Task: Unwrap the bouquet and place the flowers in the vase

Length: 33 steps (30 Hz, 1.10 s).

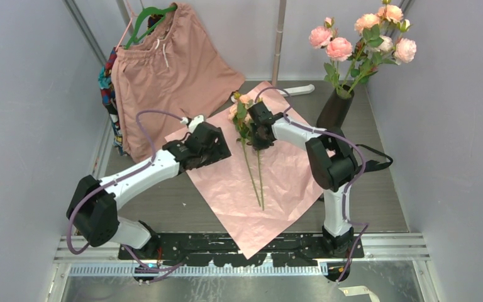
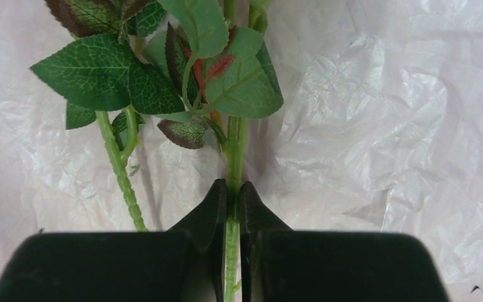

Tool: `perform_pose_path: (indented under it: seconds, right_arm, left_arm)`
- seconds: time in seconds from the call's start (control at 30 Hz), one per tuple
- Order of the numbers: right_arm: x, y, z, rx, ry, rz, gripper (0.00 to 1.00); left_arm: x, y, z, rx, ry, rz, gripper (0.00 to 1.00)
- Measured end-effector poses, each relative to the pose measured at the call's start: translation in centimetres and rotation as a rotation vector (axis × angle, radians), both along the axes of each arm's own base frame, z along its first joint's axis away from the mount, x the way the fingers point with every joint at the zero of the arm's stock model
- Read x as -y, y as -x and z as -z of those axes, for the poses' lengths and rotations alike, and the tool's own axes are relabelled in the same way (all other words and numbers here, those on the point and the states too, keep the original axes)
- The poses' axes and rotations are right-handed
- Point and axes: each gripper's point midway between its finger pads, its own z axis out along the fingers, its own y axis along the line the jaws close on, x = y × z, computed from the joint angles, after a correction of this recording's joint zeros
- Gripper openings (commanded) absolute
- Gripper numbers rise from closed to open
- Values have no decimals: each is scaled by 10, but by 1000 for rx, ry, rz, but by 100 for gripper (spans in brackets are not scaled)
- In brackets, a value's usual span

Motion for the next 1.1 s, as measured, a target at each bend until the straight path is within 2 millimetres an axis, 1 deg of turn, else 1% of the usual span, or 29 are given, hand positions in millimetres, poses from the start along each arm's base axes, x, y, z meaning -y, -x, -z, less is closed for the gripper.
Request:
perform_pose_path:
  seconds: [0.07,0.1,0.17,0.27,0.33,0.4,0.5,0.57,0.67,0.73,0.77,0.83,0.87,0.93,0.97,1.0,1.1]
  right_arm:
    - [0,-1,-6,11,-6,0,1]
    - [-1,-1,-12,22,-12,0,1]
    - [-1,-3,-35,62,-34,-3,1]
    - [-3,-5,-87,159,-95,-4,1]
    - [-5,-5,-131,244,-154,-8,1]
    - [-6,-2,-173,328,-219,-14,1]
    - [-8,8,-224,422,-319,-30,1]
    - [-9,16,-246,457,-367,-44,1]
    - [-10,25,-265,482,-410,-63,1]
    - [-10,29,-271,488,-428,-72,1]
    - [-11,31,-273,489,-433,-75,1]
    - [-12,33,-273,484,-440,-83,1]
    - [-13,34,-272,480,-443,-85,1]
    - [-13,35,-270,470,-448,-86,1]
    - [-14,36,-269,466,-450,-86,1]
    - [-14,37,-267,461,-451,-87,1]
    - [-15,37,-264,453,-453,-88,1]
  left_arm:
    - [4,1,-1,6,10,33,86]
    - [10,2,-3,13,28,66,87]
    - [22,2,-6,30,71,136,88]
    - [51,8,-12,70,184,279,83]
    - [67,11,-19,104,257,361,81]
    - [82,14,-30,147,325,439,78]
    - [100,14,-52,234,400,526,73]
    - [108,13,-66,288,440,565,66]
    - [117,16,-83,353,486,619,57]
    - [121,18,-90,373,506,644,55]
    - [122,20,-92,381,510,654,52]
    - [124,22,-93,385,517,666,42]
    - [126,24,-94,385,520,673,35]
    - [127,26,-95,384,526,685,17]
    - [128,28,-95,382,529,690,7]
    - [129,29,-95,378,533,694,1]
    - [132,35,-98,380,540,724,0]
